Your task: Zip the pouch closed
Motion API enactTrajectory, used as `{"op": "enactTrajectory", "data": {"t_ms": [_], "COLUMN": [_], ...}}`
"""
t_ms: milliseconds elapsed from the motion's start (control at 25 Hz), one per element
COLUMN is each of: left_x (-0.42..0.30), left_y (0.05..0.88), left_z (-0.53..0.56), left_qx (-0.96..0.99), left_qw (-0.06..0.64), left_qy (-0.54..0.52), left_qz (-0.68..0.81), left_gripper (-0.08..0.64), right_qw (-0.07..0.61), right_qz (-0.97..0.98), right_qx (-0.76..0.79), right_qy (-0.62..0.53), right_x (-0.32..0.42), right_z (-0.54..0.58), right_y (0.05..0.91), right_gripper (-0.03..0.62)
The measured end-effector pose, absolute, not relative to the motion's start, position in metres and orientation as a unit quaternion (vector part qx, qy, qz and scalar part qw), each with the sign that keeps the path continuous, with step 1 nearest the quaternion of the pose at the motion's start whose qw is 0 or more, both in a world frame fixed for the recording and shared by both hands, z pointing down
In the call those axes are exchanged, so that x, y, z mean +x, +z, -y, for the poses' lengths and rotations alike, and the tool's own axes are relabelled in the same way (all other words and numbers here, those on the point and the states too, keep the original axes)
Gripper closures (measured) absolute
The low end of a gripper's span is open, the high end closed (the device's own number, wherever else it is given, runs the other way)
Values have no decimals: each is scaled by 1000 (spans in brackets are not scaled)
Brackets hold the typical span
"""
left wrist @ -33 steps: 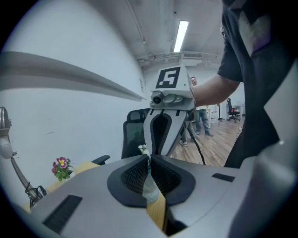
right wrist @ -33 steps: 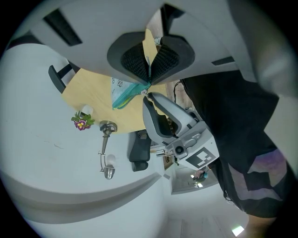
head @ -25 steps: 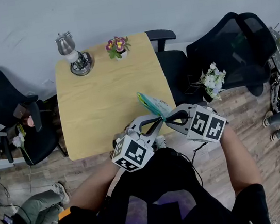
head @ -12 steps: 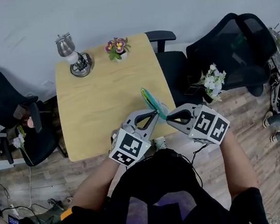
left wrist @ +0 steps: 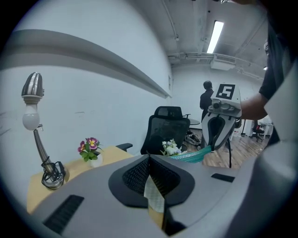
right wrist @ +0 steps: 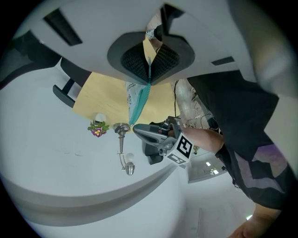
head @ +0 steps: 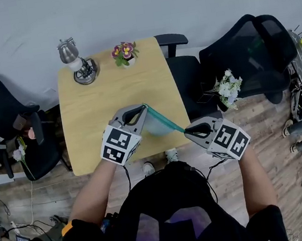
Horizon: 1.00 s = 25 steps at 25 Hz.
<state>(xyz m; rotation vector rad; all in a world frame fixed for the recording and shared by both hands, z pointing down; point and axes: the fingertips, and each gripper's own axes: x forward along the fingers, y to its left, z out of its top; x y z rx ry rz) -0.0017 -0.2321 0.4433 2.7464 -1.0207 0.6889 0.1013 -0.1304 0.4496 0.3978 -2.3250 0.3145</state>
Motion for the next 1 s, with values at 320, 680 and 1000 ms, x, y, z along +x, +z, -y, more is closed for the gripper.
{"op": "enactTrajectory", "data": {"t_ms": [320, 680, 1000], "left_x": [-5, -17, -23], "left_y": [447, 457, 465], "left_z": [239, 246, 243], "left_qx": [906, 896, 891], "left_qw": [84, 104, 107], "left_qy": [221, 218, 220], "left_qz": [352, 373, 384], "left_gripper": [552, 551, 549], "right_qw": [368, 375, 371], "right_qz": [902, 897, 893], "right_qx": [187, 200, 225], "right_qy": [122, 122, 123], "right_x": [109, 104, 101], "right_z": [152, 170, 177], "right_y": [452, 460, 466], "right_gripper": [563, 563, 557]}}
